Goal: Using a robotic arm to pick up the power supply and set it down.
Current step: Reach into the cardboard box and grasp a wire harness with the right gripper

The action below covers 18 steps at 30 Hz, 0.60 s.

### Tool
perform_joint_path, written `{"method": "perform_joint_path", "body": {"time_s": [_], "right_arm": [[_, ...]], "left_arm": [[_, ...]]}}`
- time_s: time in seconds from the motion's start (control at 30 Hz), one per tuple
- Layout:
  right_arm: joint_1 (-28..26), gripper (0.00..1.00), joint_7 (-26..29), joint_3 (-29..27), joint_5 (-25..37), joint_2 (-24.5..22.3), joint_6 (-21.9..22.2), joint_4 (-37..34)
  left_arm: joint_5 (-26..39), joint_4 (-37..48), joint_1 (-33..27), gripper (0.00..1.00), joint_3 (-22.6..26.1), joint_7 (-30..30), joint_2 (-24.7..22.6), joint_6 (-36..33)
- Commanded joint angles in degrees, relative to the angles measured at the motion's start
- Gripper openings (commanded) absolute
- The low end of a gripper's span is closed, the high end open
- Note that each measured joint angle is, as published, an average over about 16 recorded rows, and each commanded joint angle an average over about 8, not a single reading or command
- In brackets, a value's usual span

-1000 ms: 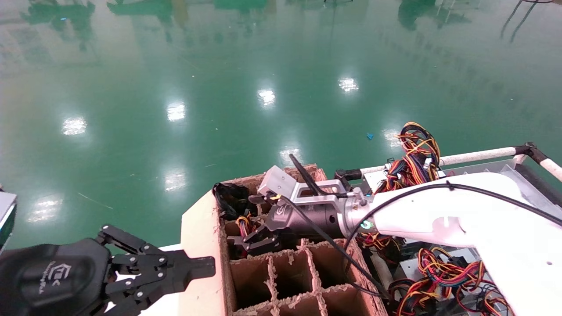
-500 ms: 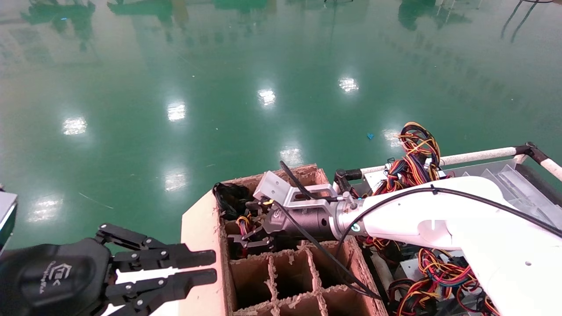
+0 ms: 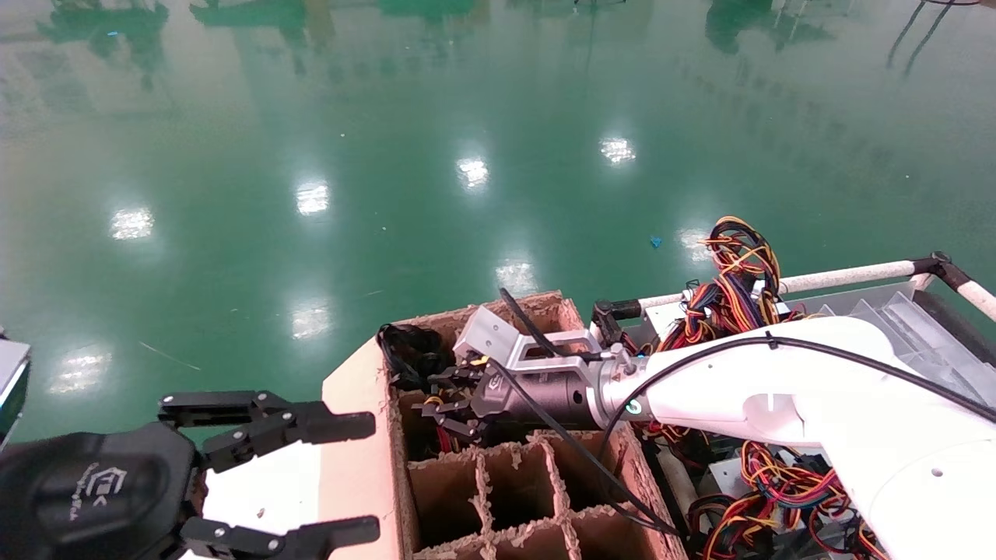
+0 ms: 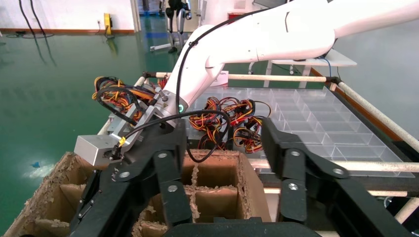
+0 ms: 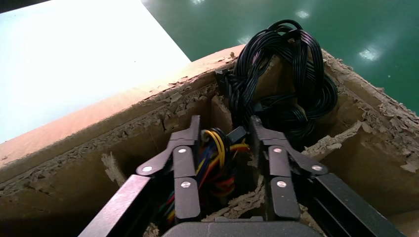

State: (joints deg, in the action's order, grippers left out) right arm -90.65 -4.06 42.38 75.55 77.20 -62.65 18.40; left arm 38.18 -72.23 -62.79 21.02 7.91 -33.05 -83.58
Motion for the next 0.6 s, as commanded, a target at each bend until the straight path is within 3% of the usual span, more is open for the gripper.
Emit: {"method": "perform_joint_path", "body": {"time_s": [0.03, 0.6], "right_arm": [[-0.06, 0.0, 0.03, 0.26, -0.33, -0.08, -0.04, -0.05], [-1.16, 0.0, 0.75, -1.03, -5.22, -1.79, -4.82, -2.96]], "left_arm": [[0.0, 0.0, 0.0, 1.0, 0.0, 0.0, 0.0, 0.0], [-0.01, 0.0, 0.0, 1.0, 0.01, 0.0, 0.0, 0.0]]}}
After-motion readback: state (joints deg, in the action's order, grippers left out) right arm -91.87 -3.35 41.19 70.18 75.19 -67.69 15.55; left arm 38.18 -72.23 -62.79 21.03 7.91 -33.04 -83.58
